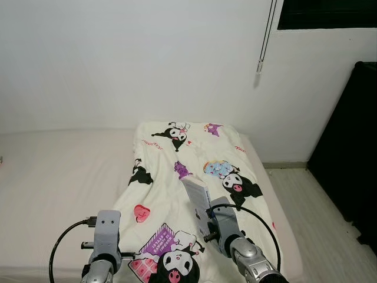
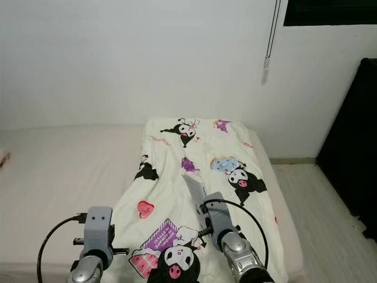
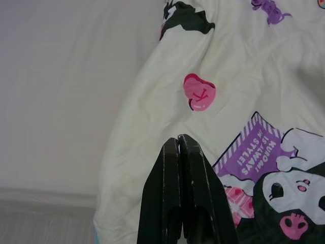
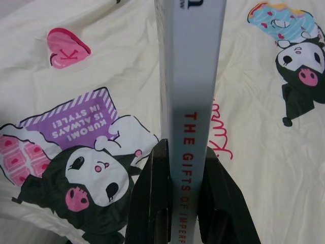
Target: Clean up the room
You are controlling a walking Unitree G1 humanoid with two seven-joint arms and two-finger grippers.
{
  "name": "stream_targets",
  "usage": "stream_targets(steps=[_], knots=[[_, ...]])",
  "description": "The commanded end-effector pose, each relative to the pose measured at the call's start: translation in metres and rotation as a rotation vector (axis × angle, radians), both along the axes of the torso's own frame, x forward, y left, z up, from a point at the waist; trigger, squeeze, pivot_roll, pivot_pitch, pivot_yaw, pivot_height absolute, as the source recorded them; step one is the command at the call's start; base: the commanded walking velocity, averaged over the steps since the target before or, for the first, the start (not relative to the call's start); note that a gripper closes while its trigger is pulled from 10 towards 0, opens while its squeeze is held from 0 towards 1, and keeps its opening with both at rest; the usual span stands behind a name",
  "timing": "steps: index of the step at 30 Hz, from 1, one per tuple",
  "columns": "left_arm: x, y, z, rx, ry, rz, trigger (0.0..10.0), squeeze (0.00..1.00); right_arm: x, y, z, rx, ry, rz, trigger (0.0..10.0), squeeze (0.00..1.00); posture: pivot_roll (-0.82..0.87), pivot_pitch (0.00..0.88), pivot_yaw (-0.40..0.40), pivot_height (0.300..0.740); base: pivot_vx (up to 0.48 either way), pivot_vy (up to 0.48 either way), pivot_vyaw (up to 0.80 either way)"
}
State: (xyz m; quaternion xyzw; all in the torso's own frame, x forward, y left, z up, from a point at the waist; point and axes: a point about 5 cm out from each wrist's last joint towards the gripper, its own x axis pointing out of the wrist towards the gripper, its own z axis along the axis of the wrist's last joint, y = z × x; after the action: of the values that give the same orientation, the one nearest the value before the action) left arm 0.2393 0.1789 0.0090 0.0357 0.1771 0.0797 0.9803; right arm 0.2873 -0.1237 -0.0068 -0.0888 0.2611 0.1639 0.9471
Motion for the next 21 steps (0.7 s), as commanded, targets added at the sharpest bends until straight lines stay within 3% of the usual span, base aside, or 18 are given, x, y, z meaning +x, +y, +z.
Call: stream_targets(steps=[1,21], knots=[[0.0003,0.0019,0.0006,-0.001,-0.011,0.013,10.0,0.0,0.0045,0.0041,0.0052,0.015,-0.033,0.011,10.0,0.0,-0.05,0.0,-0.01,0.74,0.0,0.0,-0.8],[0.0037,0.0003,0.0067,0.003,-0.049,0.021,10.0,0.0,0.0084,0.0066,0.0082,0.011,-0.04,0.03,10.0,0.0,-0.05,0.0,-0.024,0.74,0.0,0.0,-0.8]])
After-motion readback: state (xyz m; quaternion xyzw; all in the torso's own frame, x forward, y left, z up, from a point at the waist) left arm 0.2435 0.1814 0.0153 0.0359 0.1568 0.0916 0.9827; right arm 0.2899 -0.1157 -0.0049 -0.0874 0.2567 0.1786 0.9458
